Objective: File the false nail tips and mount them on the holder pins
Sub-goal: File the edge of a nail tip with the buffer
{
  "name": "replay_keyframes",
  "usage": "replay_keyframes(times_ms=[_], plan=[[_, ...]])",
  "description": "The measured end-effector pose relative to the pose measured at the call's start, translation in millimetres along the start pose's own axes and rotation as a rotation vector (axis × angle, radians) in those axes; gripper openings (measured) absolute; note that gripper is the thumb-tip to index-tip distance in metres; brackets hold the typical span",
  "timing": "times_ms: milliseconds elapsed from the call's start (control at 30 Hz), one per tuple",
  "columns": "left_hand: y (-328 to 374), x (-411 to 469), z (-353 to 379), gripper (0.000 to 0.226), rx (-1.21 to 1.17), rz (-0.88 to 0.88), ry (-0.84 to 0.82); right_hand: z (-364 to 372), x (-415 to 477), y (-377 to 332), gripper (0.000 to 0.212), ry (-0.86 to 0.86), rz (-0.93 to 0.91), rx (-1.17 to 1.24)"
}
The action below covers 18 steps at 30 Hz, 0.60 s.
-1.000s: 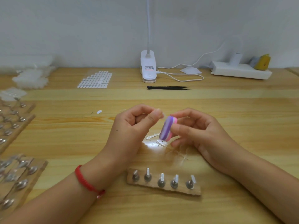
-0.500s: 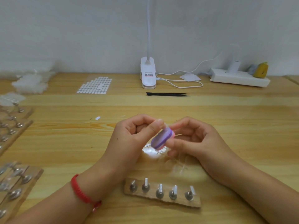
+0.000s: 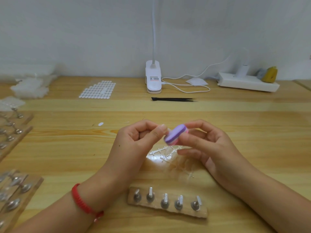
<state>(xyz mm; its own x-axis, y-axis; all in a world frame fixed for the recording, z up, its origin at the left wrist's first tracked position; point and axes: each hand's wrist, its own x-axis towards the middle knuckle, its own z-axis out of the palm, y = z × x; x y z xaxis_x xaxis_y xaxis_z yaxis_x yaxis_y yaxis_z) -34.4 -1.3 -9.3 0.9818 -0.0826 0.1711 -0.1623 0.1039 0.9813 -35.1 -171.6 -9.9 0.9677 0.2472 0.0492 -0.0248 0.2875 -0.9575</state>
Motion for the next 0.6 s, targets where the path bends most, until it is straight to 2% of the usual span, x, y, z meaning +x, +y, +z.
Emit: replay_keyframes(times_ms=[67, 200, 333, 433, 600], plan=[[-0.4, 0.6, -0.5, 0.024, -0.009, 0.004, 0.003, -2.0, 0.0, -0.3, 0.028, 0.036, -0.007, 0.032], [1.4, -0.4, 1.0, 0.022, -0.009, 0.019, -0.045, 4.5, -2.3, 0.5, 0.024, -0.051, -0.006, -0.106], [0.2, 0.1, -0.8, 0.021, -0.005, 0.005, 0.000, -0.7, 0.2, -1.6, 0.025, 0.073, -0.010, 0.067], [1.1, -0.3, -2.4, 0.020, -0.019, -0.015, 0.011, 0.2, 0.4, -2.1, 0.031, 0.060, 0.008, 0.025], [-0.6, 0.5, -3.6, 0.018, -0.027, -0.038, 0.019, -0.2, -0.2, -0.1, 0.018, -0.016, 0.007, -0.008]])
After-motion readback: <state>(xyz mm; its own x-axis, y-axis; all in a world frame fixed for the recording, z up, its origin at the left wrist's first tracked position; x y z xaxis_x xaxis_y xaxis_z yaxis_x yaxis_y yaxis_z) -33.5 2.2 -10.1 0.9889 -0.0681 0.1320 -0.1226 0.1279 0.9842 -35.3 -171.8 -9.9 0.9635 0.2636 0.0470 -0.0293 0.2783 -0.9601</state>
